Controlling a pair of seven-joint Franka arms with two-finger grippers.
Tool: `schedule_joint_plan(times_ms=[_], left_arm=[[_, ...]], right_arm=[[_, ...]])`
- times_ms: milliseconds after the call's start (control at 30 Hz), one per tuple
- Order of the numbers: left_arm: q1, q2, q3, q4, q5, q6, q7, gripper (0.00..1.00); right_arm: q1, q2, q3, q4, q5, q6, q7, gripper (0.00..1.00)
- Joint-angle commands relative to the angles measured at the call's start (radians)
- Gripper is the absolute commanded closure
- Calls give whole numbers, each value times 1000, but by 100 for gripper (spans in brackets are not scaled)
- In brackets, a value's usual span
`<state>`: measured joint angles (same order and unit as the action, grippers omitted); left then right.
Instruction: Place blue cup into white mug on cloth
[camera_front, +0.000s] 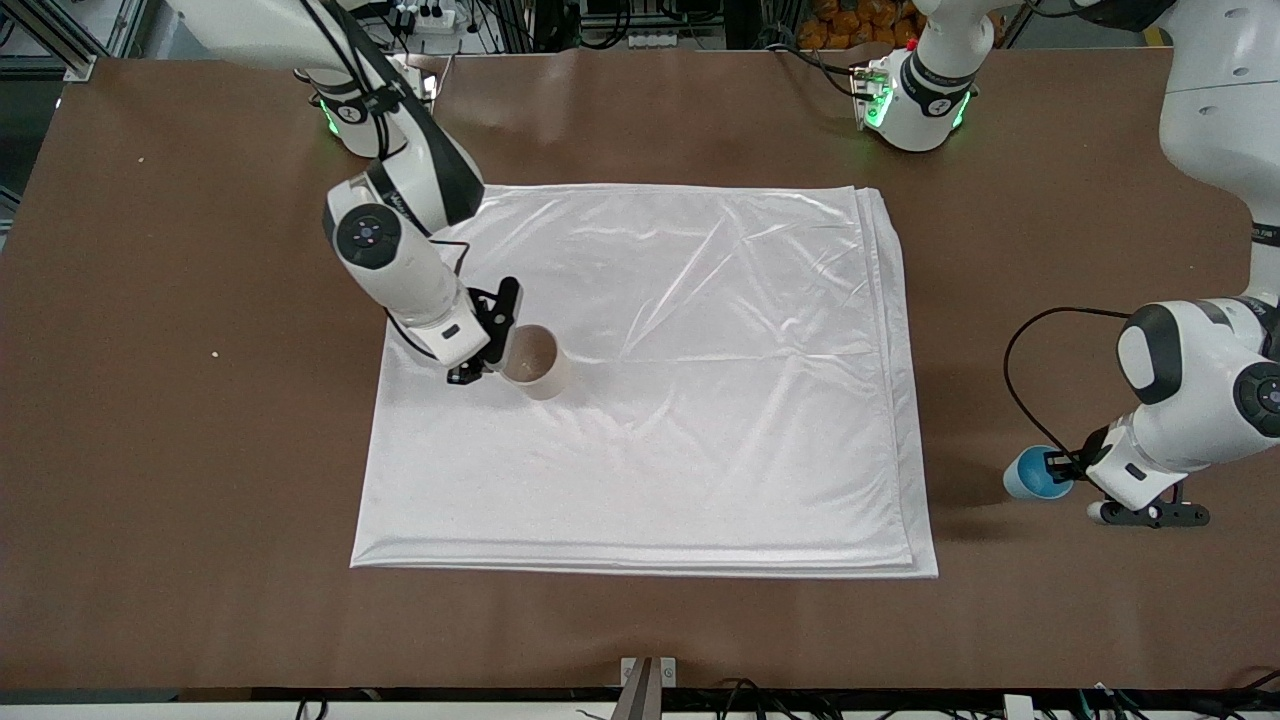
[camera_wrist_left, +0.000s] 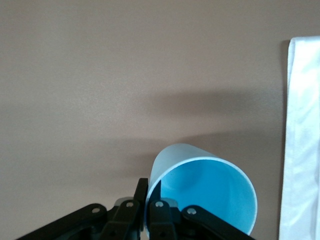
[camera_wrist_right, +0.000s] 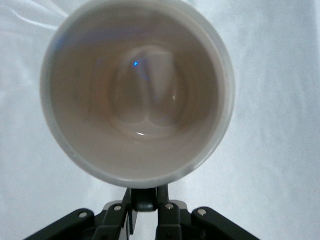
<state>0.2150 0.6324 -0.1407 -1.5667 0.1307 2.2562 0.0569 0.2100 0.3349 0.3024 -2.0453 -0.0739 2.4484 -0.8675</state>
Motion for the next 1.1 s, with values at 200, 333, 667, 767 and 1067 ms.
schedule_joint_plan(times_ms=[200,333,667,767,1067], left_arm=[[-20,-37,-3,-10,6,-50,-61,100],[-20,-37,-3,-13,6,-50,-61,100],[-22,-46,-3,-12,6,-53,-74,100],[-22,-53,-3,-10,4,-70,-75,100],[-22,-63,-30,-10,4,-86,-117,100]], right_arm=[[137,174,-11,174,-145,-16,263,100],[173,214,-11,212,-190,-17,352,100],[235,279,-14,267,-274,-45,486,100],[252,291,-22,278,-274,-45,487,100],[327,300,-77,281,-274,-45,527,90]])
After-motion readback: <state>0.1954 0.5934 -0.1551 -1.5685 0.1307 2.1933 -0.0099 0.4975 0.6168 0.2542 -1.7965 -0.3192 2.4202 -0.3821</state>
